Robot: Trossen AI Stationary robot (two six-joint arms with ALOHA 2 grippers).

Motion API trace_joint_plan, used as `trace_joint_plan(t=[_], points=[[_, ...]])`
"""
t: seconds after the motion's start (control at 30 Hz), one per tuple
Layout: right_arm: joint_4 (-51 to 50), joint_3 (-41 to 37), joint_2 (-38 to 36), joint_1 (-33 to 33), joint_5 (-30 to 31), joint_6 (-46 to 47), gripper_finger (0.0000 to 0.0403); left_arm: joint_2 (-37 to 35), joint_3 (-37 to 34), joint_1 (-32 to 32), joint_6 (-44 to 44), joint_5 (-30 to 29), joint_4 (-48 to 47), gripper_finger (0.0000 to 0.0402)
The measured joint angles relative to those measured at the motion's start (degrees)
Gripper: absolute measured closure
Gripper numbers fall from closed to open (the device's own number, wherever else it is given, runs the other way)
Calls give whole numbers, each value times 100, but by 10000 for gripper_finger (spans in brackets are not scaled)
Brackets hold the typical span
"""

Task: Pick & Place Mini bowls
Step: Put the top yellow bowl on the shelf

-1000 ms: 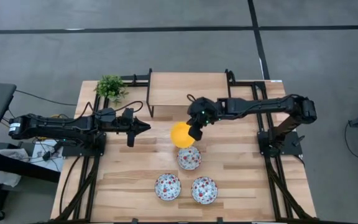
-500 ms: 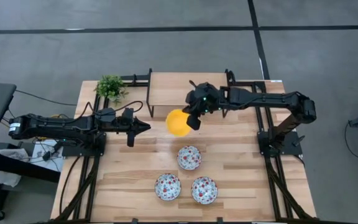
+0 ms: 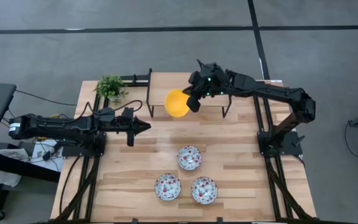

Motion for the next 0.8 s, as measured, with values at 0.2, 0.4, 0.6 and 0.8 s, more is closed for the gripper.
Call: trace_joint_plan(t=[0.2,0.4,0.6,0.8], points=[[-79,148,0,-206,-7,-4,402,0,0,105,188,0,393,364],[-650,277,2,-256,-8,-125,402,0,248,478,262,51,576,364],[-1212,342,4,-217,-6,-150,402,48,781,684,887,392,580,364],[-1613,342,4,-5,-7,-103,402,503,1485,687,1596,499,545,345]])
